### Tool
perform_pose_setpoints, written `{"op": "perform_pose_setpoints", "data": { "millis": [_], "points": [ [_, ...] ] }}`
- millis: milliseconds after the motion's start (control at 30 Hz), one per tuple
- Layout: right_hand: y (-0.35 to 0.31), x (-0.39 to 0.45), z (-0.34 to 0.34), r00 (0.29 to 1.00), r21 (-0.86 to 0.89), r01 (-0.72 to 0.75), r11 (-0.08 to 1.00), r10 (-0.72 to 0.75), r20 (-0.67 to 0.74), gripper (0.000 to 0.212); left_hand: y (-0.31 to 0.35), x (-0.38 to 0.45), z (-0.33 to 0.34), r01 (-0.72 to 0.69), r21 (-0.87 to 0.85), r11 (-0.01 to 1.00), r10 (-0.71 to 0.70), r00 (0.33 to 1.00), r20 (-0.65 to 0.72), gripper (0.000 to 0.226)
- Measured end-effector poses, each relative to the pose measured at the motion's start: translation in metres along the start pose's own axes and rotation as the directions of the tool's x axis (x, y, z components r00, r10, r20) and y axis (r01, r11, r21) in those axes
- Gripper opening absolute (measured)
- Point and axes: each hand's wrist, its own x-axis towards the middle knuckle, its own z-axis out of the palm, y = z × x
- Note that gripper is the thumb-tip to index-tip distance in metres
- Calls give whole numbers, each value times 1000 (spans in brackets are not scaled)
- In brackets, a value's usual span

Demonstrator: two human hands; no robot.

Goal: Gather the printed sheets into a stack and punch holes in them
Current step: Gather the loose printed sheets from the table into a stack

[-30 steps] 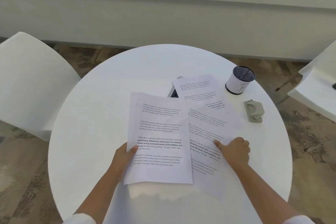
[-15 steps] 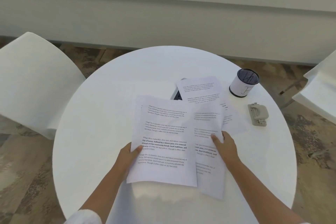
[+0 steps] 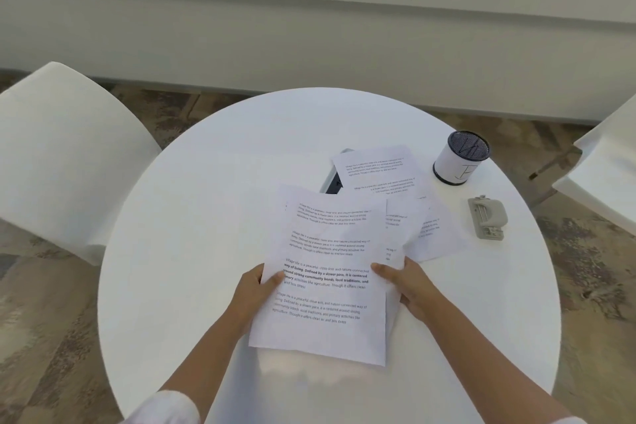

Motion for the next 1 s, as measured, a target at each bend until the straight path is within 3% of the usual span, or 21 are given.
{"op": "perform_pose_setpoints", "data": {
  "millis": [100, 200, 367, 467, 567, 667, 800, 1000],
  "points": [
    [-16, -6, -5, 994, 75, -4, 997, -5, 114, 43, 8, 1, -3, 47, -179, 983, -44, 999, 23, 13],
    [-33, -11, -10, 974, 113, -24, 993, -3, 226, 51, 18, 2, -1, 128, -336, 933, -76, 984, 164, 27],
    [-42, -4, -16, 973, 41, -70, 997, 59, 224, 49, 25, 0, 13, 219, -354, 909, -92, 936, 341, 37],
    [-35, 3, -19, 985, 19, -102, 995, 99, 140, 54, 20, 1, 20, 166, -284, 944, -79, 952, 296, 42],
    [-28, 2, -22, 981, -32, -126, 991, 130, 148, 49, 16, 0, 20, 121, -224, 967, -62, 965, 254, 45],
    [-30, -4, -20, 992, -135, -27, 990, 43, 118, 45, 20, -7, 14, 54, -130, 990, -16, 961, 276, 55],
    [-52, -22, -4, 972, -239, 229, 944, -208, 111, 36, 36, -6, 0, -76, -115, 990, 100, 970, 220, 80],
    [-89, -44, 27, 892, -208, 453, 867, -439, 109, 29, 84, -14, -10, -291, -168, 942, 312, 944, 110, 60]
  ]
}}
